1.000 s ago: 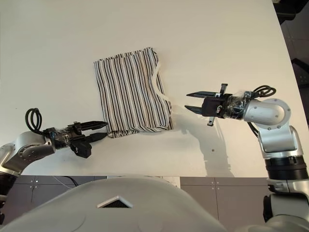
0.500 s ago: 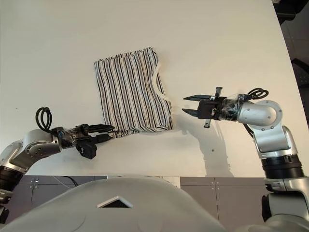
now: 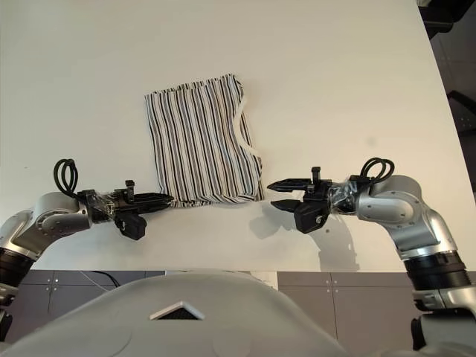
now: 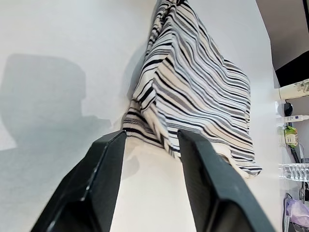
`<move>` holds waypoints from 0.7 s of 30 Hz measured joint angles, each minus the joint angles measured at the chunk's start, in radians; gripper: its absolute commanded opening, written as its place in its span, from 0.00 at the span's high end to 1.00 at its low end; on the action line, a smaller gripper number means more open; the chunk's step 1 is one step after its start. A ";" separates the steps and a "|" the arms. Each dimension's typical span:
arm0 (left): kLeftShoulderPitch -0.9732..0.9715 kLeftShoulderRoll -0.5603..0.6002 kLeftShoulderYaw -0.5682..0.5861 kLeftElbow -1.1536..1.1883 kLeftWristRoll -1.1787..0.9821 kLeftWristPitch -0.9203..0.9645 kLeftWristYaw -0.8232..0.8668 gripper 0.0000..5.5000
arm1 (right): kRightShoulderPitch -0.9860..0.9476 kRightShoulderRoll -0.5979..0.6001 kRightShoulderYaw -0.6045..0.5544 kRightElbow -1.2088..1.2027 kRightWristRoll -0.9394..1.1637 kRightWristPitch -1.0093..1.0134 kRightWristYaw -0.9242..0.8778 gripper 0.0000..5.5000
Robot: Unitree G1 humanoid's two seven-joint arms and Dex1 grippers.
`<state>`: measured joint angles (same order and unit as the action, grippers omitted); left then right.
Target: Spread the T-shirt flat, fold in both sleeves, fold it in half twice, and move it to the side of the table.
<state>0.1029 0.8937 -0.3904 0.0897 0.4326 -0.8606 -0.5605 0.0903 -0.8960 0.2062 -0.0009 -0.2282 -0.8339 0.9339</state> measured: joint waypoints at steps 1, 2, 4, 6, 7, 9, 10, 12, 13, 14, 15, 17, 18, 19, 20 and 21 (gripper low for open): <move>-0.001 0.004 -0.001 0.003 -0.005 -0.003 -0.005 0.97 | -0.012 0.017 0.011 0.037 -0.068 -0.032 -0.032 0.61; -0.003 0.009 -0.004 0.004 -0.009 -0.006 -0.013 0.97 | -0.035 0.036 0.024 0.079 -0.137 -0.071 -0.075 0.61; -0.008 0.018 -0.009 0.010 -0.017 -0.012 -0.027 0.97 | -0.094 0.061 0.042 0.132 -0.226 -0.126 -0.153 0.61; -0.019 0.020 -0.016 0.014 -0.020 -0.016 -0.046 0.97 | -0.142 0.074 0.064 0.177 -0.290 -0.164 -0.211 0.61; -0.023 0.021 -0.020 0.016 -0.022 -0.017 -0.050 0.97 | -0.155 0.078 0.075 0.191 -0.302 -0.171 -0.230 0.61; -0.035 0.023 -0.026 0.021 -0.027 -0.019 -0.063 0.97 | -0.174 0.092 0.100 0.209 -0.309 -0.178 -0.256 0.61; -0.037 0.023 -0.027 0.022 -0.028 -0.019 -0.065 0.97 | -0.183 0.093 0.114 0.210 -0.308 -0.182 -0.259 0.61; -0.039 0.023 -0.029 0.024 -0.029 -0.020 -0.066 0.97 | -0.188 0.092 0.136 0.210 -0.298 -0.189 -0.263 0.61; -0.039 0.023 -0.030 0.025 -0.029 -0.020 -0.066 0.97 | -0.189 0.092 0.153 0.208 -0.290 -0.195 -0.266 0.61; -0.039 0.023 -0.030 0.025 -0.029 -0.020 -0.066 0.97 | -0.190 0.092 0.160 0.207 -0.286 -0.199 -0.267 0.61; -0.039 0.023 -0.030 0.025 -0.029 -0.020 -0.066 0.97 | -0.191 0.091 0.168 0.208 -0.281 -0.200 -0.267 0.61; -0.040 0.023 -0.031 0.026 -0.032 -0.020 -0.068 0.97 | -0.203 0.091 0.184 0.211 -0.279 -0.202 -0.269 0.61; -0.040 0.023 -0.031 0.027 -0.034 -0.020 -0.069 0.97 | -0.209 0.091 0.192 0.214 -0.279 -0.202 -0.270 0.61; -0.042 0.023 -0.033 0.028 -0.035 -0.020 -0.070 0.97 | -0.222 0.093 0.201 0.222 -0.279 -0.200 -0.272 0.61; -0.045 0.023 -0.034 0.029 -0.035 -0.020 -0.071 0.97 | -0.230 0.098 0.207 0.231 -0.279 -0.195 -0.275 0.61; -0.048 0.023 -0.035 0.031 -0.035 -0.023 -0.073 0.97 | -0.240 0.104 0.211 0.240 -0.279 -0.187 -0.276 0.61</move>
<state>0.0550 0.9171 -0.4249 0.1207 0.3976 -0.8839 -0.6332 -0.1495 -0.7922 0.4177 0.2391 -0.5071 -1.0213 0.6580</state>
